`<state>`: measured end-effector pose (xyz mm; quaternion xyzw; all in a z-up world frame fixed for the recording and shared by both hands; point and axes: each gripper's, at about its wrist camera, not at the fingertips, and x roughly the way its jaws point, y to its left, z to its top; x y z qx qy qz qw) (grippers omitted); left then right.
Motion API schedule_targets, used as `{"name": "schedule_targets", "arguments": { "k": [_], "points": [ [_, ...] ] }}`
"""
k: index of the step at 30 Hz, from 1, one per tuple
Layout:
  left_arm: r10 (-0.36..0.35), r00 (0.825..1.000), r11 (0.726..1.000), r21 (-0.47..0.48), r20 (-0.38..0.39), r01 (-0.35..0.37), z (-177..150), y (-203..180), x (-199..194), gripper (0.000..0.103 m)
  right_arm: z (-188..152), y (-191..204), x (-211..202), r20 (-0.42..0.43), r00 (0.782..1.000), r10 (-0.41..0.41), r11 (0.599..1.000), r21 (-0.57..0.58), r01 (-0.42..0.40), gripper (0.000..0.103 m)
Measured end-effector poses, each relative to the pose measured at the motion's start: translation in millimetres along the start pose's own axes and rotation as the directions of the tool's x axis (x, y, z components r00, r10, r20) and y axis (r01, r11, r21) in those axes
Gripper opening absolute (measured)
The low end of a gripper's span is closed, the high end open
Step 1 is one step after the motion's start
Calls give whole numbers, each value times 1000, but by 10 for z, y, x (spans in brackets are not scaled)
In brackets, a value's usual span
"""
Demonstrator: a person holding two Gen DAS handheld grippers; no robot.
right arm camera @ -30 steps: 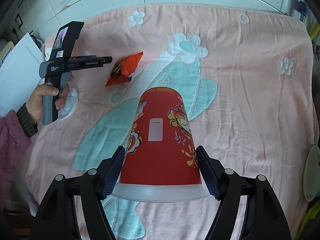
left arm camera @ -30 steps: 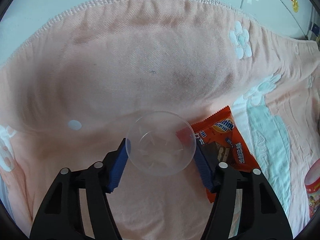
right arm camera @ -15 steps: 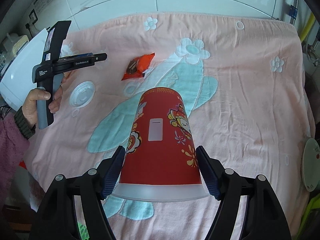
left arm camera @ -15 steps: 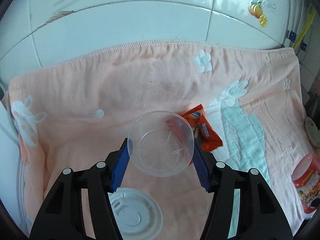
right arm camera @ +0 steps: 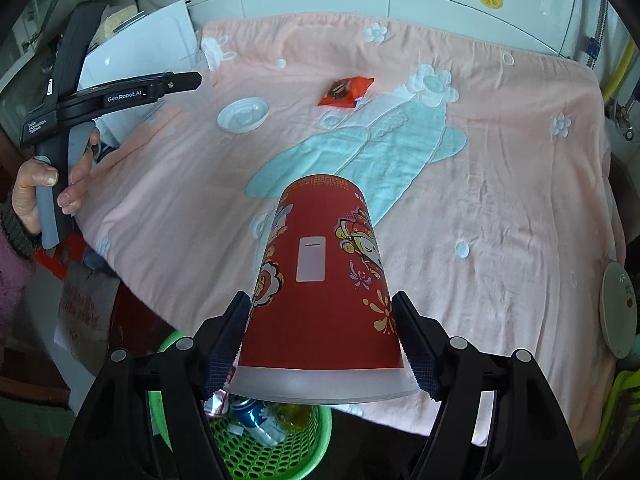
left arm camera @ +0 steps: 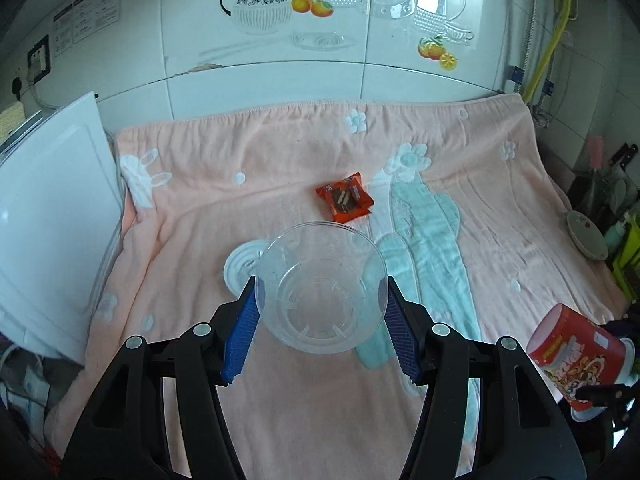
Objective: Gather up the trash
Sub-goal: 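Carry both cups over the green basket and open both tools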
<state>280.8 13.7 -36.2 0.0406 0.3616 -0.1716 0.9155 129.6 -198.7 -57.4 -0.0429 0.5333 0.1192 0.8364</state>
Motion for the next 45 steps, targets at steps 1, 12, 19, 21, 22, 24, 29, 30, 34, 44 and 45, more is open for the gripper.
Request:
{"name": "schedule_targets", "arguments": {
  "k": [1, 12, 19, 21, 22, 24, 29, 30, 34, 44, 45],
  "points": [
    [3, 1000, 1000, 2, 3, -4, -90, -33, -115, 59, -76, 63, -22, -6, 1000, -3, 1000, -15, 3, 70],
    [14, 1000, 1000, -11, 19, -14, -945, -244, -1047, 59, -732, 649, -15, -94, 996, 13, 994, -111, -24, 70],
    [6, 1000, 1000, 1, 9, -6, -1456, -380, -1371, 59, -1006, 860, 83, -148, 989, 10, 989, -145, -32, 70],
    [-9, 1000, 1000, -4, -10, 9, -1612, -417, -1396, 59, -1045, 900, 99, -151, 988, 9, 989, -145, -31, 70],
    [-10, 1000, 1000, -5, -19, 10, -1676, -435, -1396, 59, -1063, 914, 112, -154, 988, 13, 990, -139, -34, 70],
    [-27, 999, 1000, -10, -35, 27, -1800, -472, -1403, 59, -1089, 933, 133, -157, 987, 17, 991, -131, -38, 70],
    [-55, 996, 998, -27, -66, 53, -2021, -547, -1415, 59, -1128, 946, 160, -161, 987, 22, 992, -116, -41, 71],
    [-65, 995, 998, -29, -72, 63, -2051, -559, -1411, 59, -1133, 949, 160, -162, 987, 20, 993, -113, -38, 71],
    [-78, 994, 997, -27, -79, 76, -2084, -603, -1407, 59, -1149, 959, 139, -160, 987, 13, 993, -115, -32, 71],
    [-124, 985, 992, -1, -122, 125, -2209, -830, -1315, 60, -1144, 840, -77, -112, 994, -7, 996, -91, -3, 77],
    [-135, 982, 991, 1, -134, 137, -2233, -869, -1292, 60, -1147, 822, -94, -109, 994, -12, 996, -86, 2, 78]
  ]
}}
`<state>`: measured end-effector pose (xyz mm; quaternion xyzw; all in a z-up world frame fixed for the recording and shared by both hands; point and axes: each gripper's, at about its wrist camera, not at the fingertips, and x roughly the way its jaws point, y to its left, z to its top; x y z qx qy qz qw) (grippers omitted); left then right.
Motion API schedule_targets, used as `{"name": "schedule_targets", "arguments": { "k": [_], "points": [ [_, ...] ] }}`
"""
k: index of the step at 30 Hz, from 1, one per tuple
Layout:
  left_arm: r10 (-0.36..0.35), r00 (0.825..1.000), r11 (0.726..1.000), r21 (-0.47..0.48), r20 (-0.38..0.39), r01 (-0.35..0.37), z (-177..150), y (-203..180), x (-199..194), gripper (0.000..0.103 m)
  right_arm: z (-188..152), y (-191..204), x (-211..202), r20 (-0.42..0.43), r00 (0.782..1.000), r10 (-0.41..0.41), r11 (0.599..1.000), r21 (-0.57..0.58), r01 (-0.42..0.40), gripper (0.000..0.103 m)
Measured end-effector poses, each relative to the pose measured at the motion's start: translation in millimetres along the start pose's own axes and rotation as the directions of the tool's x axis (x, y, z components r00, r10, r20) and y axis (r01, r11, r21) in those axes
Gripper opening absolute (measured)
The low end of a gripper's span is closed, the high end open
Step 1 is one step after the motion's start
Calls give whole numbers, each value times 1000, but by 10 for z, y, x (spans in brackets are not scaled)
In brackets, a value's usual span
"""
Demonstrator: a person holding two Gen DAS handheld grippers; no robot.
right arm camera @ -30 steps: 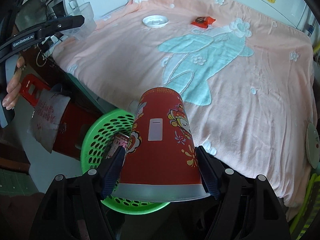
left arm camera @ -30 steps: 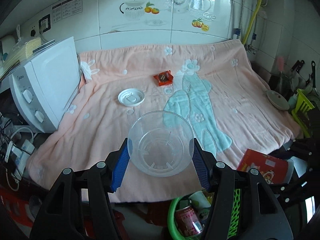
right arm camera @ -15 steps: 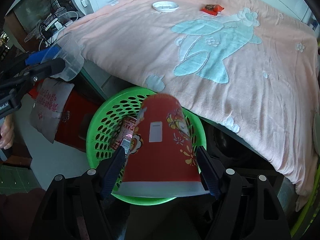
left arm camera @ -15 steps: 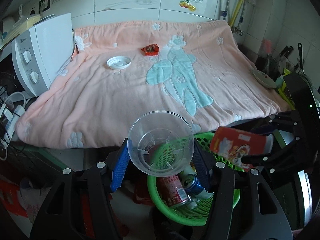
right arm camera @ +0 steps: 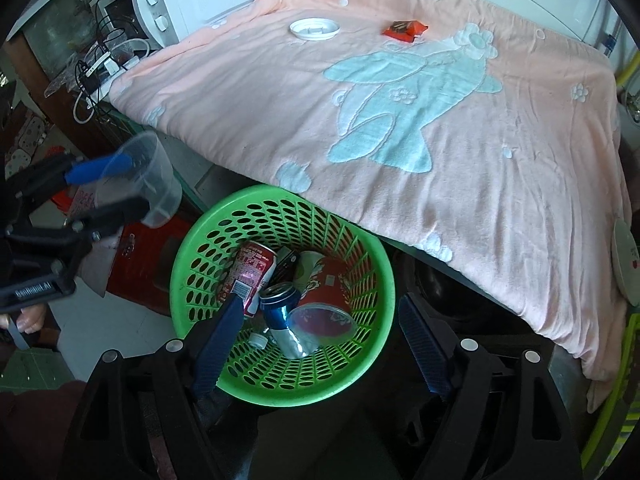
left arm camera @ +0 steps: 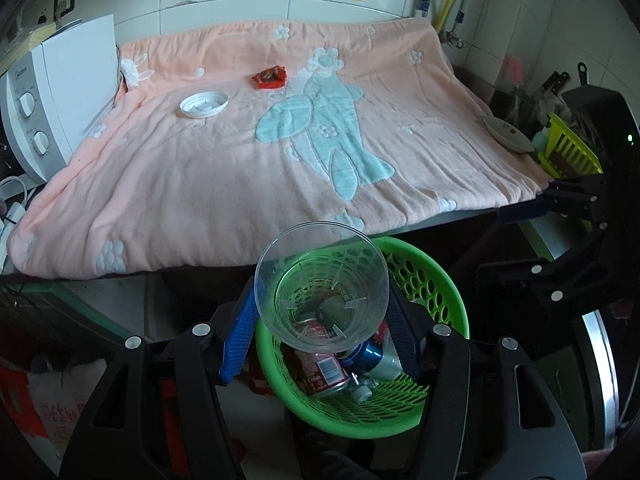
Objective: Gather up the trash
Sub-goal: 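Carry both cups over the green basket and open both tools, then move the right tool to the orange snack wrapper while the left tool moves toward the white lid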
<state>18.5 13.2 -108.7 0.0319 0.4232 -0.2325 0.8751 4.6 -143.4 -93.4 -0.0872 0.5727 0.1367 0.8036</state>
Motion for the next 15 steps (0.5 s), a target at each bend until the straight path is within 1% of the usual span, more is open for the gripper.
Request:
{"name": "schedule_targets", "arguments": {
  "k": [9, 12, 15],
  "points": [
    [-67, 995, 996, 52, -77, 71, -136, -271, 160, 64, -56, -67, -80, 11, 1000, -17, 999, 28, 17, 78],
    [-85, 991, 994, 62, -101, 91, -169, -327, 205, 74, -20, -89, -102, 18, 1000, -24, 999, 30, 23, 78],
    [-86, 991, 991, 89, -105, 95, -184, -380, 214, 74, 42, -134, -115, 28, 999, -26, 999, 37, 25, 78]
  ]
}}
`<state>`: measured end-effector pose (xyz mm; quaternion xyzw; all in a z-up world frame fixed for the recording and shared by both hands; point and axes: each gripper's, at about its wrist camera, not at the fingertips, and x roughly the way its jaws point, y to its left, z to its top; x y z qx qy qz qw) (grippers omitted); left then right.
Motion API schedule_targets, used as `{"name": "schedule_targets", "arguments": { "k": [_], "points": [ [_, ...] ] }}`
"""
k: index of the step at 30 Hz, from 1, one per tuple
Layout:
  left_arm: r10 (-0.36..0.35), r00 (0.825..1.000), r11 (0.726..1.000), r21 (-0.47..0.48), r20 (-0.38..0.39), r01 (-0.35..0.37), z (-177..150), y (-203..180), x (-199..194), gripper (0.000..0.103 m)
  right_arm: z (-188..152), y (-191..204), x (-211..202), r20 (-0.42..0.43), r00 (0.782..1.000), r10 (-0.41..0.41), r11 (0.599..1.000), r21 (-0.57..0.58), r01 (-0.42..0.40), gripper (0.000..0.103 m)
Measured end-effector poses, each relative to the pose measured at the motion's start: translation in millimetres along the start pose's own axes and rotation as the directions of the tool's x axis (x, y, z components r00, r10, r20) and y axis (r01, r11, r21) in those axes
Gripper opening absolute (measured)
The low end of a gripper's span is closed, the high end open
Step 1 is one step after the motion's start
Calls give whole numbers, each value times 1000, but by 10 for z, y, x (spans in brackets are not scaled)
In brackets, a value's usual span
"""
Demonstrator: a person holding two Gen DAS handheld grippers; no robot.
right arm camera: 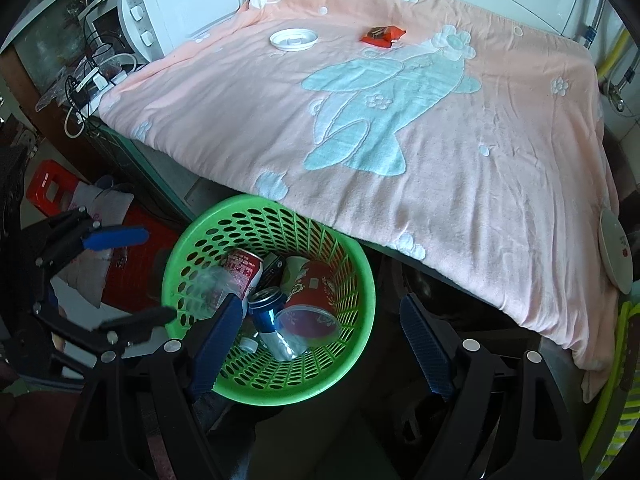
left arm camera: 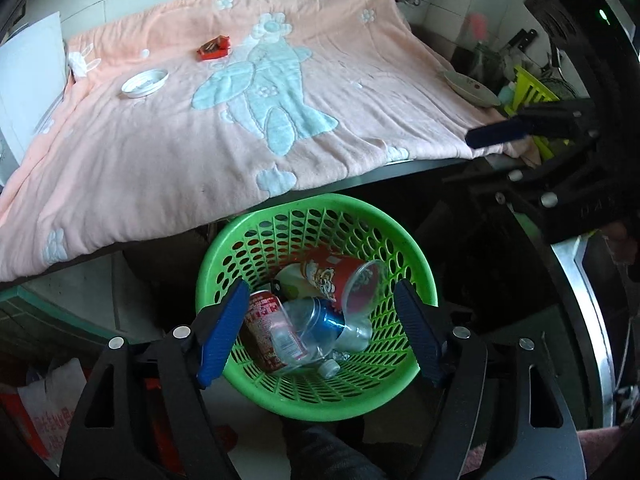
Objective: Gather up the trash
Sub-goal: 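Move the right tool to the orange snack wrapper while the left tool moves toward the white lid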
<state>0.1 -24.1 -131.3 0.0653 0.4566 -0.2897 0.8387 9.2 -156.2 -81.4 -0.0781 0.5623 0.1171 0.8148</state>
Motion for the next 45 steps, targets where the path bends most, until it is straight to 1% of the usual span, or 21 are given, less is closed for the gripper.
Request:
{"name": "schedule_targets", "arguments": {
  "k": [3, 6, 9, 17, 23, 30, 33, 36, 39, 43, 45],
  "points": [
    [2, 1000, 1000, -1, -3, -2, 34, 24, 0, 77, 92, -43, 2, 8, 1000, 2, 1000, 6, -2, 79],
    [20, 1000, 1000, -12, 3, -20, 83, 105, -14, 80, 198, -83, 3, 19, 1000, 2, 1000, 10, -2, 79],
    [34, 999, 999, -33, 5, -34, 149, 215, -13, 80, 319, -121, 5, 30, 1000, 2, 1000, 14, -2, 79],
    [82, 996, 993, -92, 23, -79, 385, 602, -34, 83, 867, -286, 72, 44, 999, -25, 1000, 8, 24, 79],
    [119, 991, 984, -142, 54, -111, 619, 985, -42, 84, 1481, -438, 233, 49, 998, -46, 999, 25, 45, 79],
    [147, 986, 969, -212, 77, -128, 810, 1455, 42, 84, 2405, -647, 595, 45, 997, -61, 996, 65, 58, 79],
    [163, 985, 963, -230, 66, -144, 842, 1635, 128, 84, 2856, -756, 809, 45, 996, -78, 993, 88, 74, 79],
    [164, 985, 957, -250, 47, -147, 850, 1820, 210, 84, 3239, -852, 1021, 47, 995, -87, 990, 113, 82, 79],
    [183, 983, 953, -252, 30, -169, 867, 1966, 277, 84, 3580, -942, 1255, 42, 995, -92, 987, 139, 85, 79],
    [197, 980, 942, -279, 17, -184, 870, 2176, 327, 84, 3939, -1008, 1576, 24, 994, -109, 984, 146, 105, 79],
    [199, 980, 935, -302, 7, -188, 861, 2277, 359, 84, 4086, -1065, 1749, 13, 995, -99, 981, 170, 95, 79]
  ]
}}
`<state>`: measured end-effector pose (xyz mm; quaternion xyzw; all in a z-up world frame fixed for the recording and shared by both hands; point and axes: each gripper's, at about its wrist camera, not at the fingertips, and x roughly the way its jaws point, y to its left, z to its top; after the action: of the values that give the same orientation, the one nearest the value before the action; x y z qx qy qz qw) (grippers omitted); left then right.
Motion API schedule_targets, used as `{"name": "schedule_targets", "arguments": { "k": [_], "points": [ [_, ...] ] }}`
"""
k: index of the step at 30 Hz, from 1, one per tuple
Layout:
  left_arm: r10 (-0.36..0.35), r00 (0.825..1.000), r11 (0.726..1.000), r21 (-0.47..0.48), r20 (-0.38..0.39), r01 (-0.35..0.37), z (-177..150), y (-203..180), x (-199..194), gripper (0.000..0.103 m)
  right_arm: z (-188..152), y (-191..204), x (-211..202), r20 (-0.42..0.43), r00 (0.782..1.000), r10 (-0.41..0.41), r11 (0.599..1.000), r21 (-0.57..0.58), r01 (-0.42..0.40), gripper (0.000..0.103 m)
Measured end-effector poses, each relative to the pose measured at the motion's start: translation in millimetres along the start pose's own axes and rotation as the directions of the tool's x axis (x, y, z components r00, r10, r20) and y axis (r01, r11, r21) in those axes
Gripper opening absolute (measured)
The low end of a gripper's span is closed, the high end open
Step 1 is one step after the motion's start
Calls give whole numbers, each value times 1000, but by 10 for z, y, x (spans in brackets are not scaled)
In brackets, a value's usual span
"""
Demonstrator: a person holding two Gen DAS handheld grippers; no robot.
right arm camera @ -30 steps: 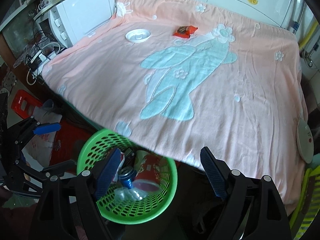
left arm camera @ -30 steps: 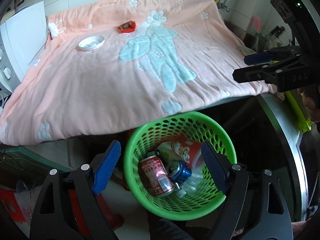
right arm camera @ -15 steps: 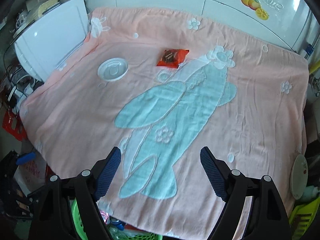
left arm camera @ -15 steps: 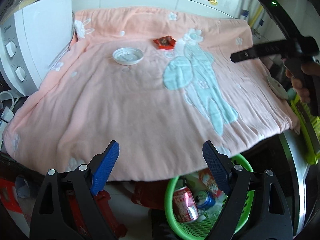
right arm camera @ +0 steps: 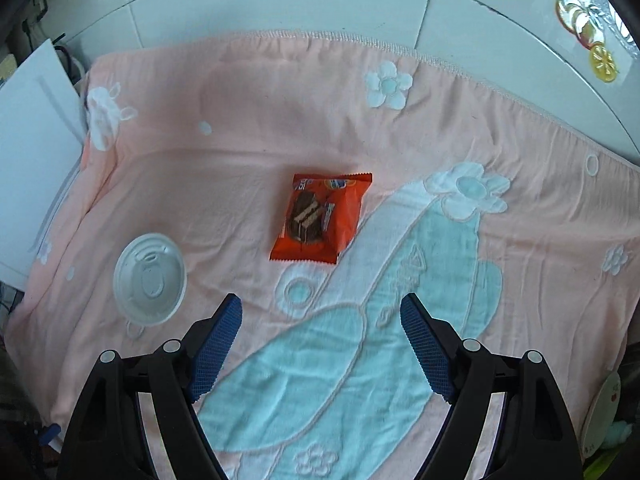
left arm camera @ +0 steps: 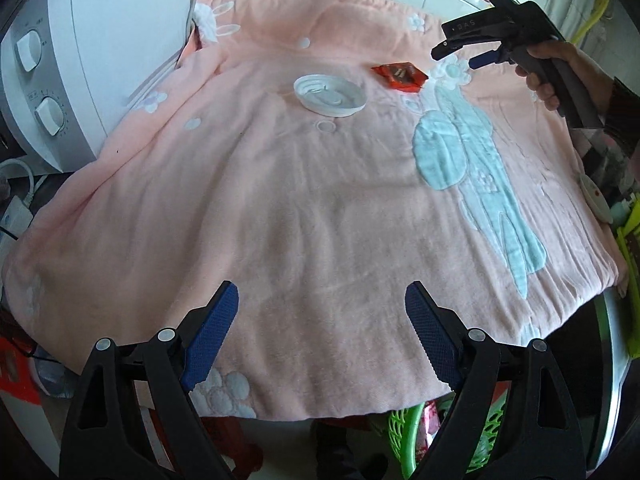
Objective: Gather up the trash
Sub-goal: 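Move the right tool to the orange snack wrapper while the left tool moves toward the white lid, then grasp the orange wafer wrapper with the right tool and lift it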
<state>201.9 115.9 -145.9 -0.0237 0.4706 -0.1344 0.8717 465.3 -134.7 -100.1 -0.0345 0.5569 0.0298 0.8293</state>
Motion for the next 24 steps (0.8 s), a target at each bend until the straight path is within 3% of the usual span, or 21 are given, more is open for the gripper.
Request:
{"name": "schedule_targets", "arguments": {
  "k": [7, 17, 24],
  "points": [
    [23, 999, 999, -37, -24, -24, 23, 193, 116, 84, 299, -9, 507, -34, 999, -31, 999, 23, 32, 79],
    [38, 999, 997, -60, -29, -40, 90, 319, 190, 84, 492, -57, 872, -55, 998, -36, 998, 52, 39, 78],
    [40, 999, 998, -56, -29, -42, 175, 321, 246, 84, 537, -36, 1066, -73, 996, -44, 998, 41, 47, 70]
  ]
}}
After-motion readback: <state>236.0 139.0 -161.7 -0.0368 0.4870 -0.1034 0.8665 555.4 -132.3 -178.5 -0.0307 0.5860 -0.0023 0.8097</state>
